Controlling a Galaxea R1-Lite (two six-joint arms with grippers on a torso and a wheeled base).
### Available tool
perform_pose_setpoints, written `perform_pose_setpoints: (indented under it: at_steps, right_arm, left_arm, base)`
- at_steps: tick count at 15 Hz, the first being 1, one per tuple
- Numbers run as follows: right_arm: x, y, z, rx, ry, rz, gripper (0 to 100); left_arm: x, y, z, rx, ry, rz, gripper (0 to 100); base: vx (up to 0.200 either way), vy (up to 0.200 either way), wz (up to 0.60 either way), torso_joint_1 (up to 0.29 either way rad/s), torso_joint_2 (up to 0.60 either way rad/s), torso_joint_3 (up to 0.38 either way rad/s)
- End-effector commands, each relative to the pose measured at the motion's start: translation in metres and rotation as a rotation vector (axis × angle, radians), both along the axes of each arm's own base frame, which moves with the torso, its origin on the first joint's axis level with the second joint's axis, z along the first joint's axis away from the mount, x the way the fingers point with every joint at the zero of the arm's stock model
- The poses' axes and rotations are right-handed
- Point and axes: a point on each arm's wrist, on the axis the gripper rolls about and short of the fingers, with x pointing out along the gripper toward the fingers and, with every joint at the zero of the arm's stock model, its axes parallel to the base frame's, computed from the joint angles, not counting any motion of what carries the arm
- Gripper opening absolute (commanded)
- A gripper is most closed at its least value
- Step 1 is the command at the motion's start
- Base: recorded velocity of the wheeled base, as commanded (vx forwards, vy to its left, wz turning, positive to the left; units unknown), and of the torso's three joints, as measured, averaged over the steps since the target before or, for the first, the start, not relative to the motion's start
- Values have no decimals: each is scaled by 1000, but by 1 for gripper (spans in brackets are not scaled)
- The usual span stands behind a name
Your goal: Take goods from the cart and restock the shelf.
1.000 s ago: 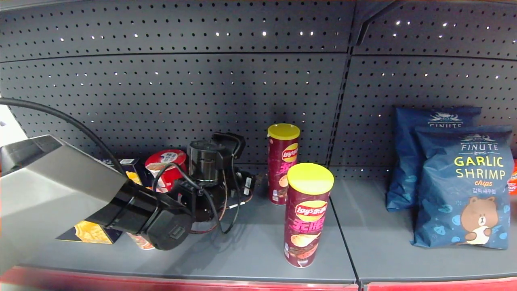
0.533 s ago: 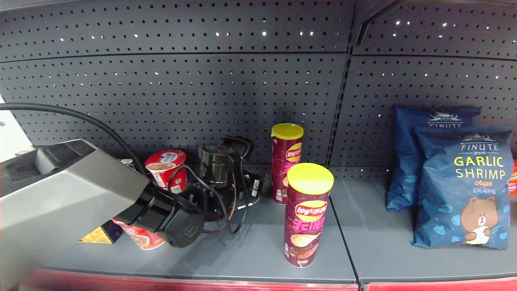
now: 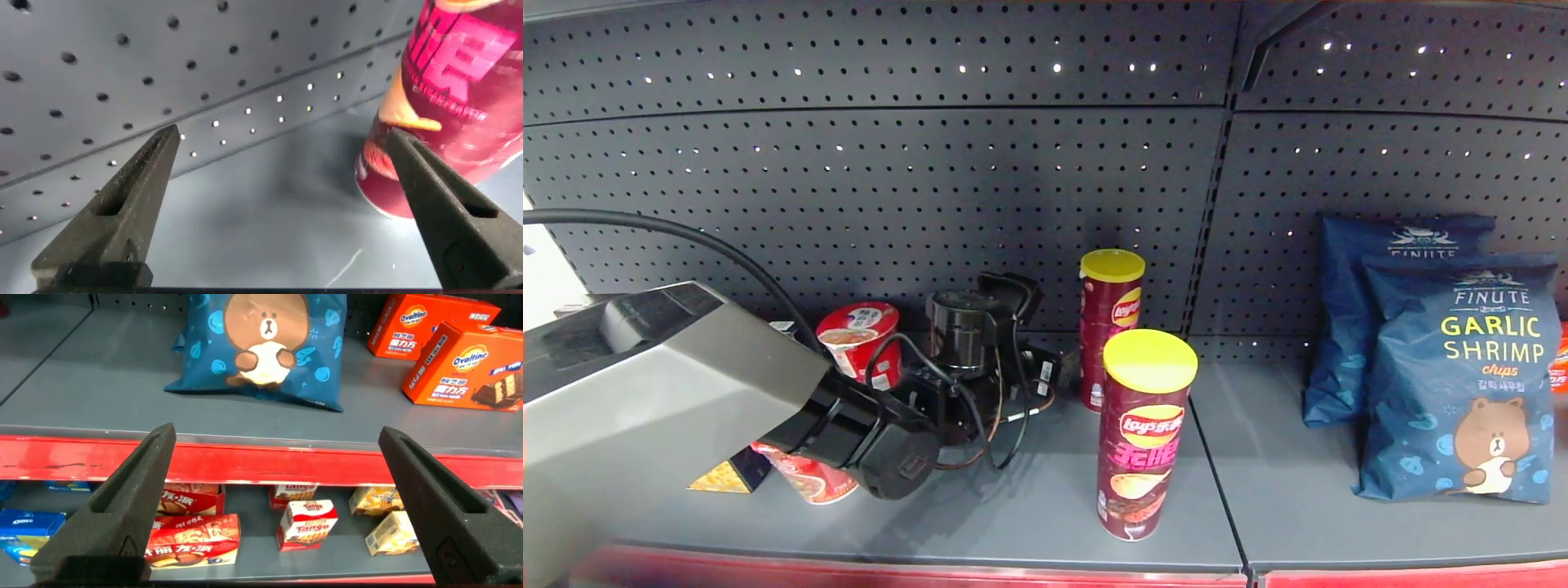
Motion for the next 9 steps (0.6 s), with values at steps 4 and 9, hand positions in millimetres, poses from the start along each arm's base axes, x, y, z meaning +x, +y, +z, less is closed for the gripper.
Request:
perform_pose_setpoints:
  at_steps: [4,9]
  right_arm:
    - [0,0,0,0,-2,1,100]
    - [0,0,0,-7,1,1,100]
  left_arm:
    - [-9,11,32,-19,-62,69,100]
    - [-68,64,118,-82,-179,155,100]
  base:
    - [0,0,0,0,0,0]
    - [0,0,0,0,0,0]
